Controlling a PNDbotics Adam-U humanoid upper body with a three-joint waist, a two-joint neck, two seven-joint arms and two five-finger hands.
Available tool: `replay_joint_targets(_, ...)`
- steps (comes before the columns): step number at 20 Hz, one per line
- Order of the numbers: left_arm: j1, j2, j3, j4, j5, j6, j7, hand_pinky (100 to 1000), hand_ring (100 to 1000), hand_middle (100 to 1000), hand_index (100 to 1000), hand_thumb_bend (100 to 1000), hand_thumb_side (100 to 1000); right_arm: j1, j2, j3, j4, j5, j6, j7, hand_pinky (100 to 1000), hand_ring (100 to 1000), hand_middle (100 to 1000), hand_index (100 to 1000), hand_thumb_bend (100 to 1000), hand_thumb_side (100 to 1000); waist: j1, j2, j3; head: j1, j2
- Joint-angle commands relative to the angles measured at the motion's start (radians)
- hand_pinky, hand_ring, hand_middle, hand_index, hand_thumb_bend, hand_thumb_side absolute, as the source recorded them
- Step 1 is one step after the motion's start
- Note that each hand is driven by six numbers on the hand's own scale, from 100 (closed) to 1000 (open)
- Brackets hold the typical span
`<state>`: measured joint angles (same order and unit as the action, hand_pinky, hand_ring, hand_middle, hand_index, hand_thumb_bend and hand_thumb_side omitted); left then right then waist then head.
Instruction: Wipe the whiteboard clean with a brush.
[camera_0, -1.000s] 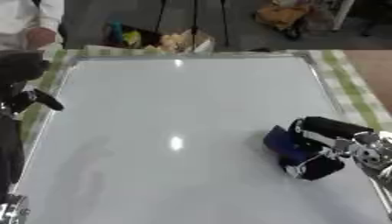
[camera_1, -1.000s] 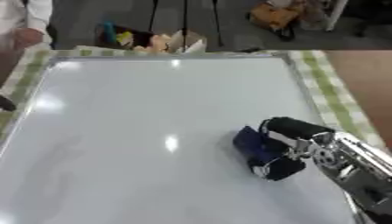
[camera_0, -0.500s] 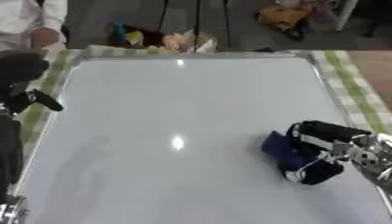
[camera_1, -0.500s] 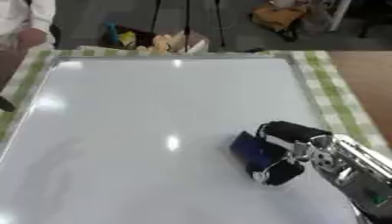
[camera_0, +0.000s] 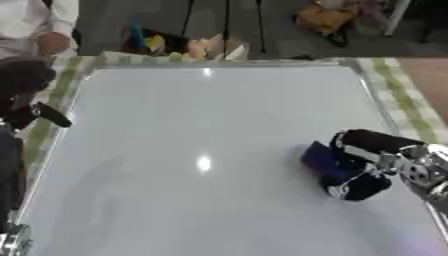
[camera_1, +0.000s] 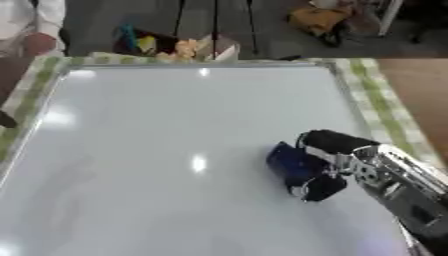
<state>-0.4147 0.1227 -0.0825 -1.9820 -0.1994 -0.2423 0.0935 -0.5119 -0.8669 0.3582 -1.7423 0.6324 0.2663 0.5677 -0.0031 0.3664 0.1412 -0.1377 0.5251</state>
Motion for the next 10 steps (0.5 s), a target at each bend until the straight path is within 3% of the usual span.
replay_joint_targets(1, -0.012, 0.01, -0.005, -0.018, 0.002, -0.001, -0.003, 427, 787, 739, 691, 100, 968, -0.019, -0.021, -0.023, -0.002, 0.029, 0.014, 0.004, 396, 460, 266, 161, 100, 210, -0.003, -0.018, -0.004, -0.002, -0.007)
replay_joint_targets(10, -0.01, 0.01, -0.004, -0.018, 0.001, -0.001, -0.003, 426, 788, 739, 691, 100, 969, -0.027, -0.026, -0.053, 0.013, 0.055, 0.046, 0.016, 396, 461, 267, 161, 100, 183, -0.003, -0.018, -0.011, -0.002, -0.007)
